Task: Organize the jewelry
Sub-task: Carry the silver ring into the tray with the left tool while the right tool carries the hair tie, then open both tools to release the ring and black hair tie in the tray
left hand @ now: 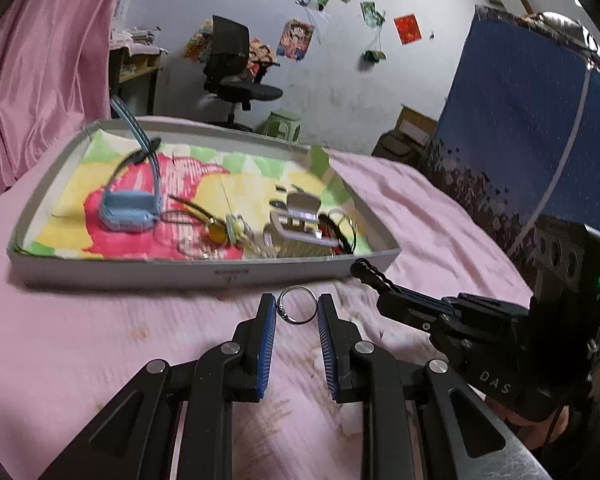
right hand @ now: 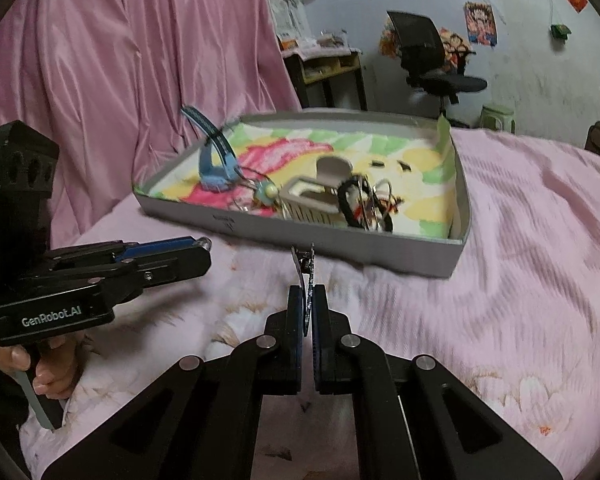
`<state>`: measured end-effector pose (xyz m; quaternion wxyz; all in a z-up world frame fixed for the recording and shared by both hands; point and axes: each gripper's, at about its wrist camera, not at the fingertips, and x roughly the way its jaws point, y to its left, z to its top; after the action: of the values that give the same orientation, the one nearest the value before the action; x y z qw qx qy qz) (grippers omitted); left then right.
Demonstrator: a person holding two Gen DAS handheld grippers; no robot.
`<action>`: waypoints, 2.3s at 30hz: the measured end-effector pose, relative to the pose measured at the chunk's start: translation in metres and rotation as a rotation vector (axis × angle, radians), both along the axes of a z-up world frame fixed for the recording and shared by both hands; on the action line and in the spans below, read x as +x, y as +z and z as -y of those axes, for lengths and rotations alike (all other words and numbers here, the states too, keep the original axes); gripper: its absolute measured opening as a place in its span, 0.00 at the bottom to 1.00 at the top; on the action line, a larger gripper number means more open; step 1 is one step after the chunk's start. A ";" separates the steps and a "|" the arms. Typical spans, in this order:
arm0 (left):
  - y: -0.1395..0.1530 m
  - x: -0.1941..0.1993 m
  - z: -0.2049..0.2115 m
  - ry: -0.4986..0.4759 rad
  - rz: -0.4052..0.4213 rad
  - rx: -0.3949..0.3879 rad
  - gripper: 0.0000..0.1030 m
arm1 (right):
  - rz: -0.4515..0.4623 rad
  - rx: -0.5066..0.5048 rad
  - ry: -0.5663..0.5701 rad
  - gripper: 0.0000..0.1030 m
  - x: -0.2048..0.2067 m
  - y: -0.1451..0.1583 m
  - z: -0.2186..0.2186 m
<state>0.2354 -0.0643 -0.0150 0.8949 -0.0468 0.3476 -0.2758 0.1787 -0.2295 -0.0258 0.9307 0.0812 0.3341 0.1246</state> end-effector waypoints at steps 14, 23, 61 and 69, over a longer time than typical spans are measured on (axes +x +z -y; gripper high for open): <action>0.022 0.029 -0.042 0.237 0.079 -0.001 0.20 | 0.183 0.001 -0.024 0.04 0.023 0.031 -0.010; 0.011 0.059 -0.053 0.309 0.046 0.037 0.20 | 0.156 -0.025 0.009 0.04 0.066 0.024 -0.037; -0.004 0.069 -0.040 0.263 -0.027 0.175 0.20 | 0.033 -0.159 -0.006 0.04 0.076 0.012 -0.058; 0.001 0.059 -0.045 0.281 -0.011 0.158 0.27 | 0.050 -0.140 -0.019 0.05 0.071 0.015 -0.053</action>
<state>0.2944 -0.0190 -0.0137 0.9236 -0.0259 0.3634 -0.1192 0.2500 -0.1764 -0.0106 0.9433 0.0160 0.3180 0.0943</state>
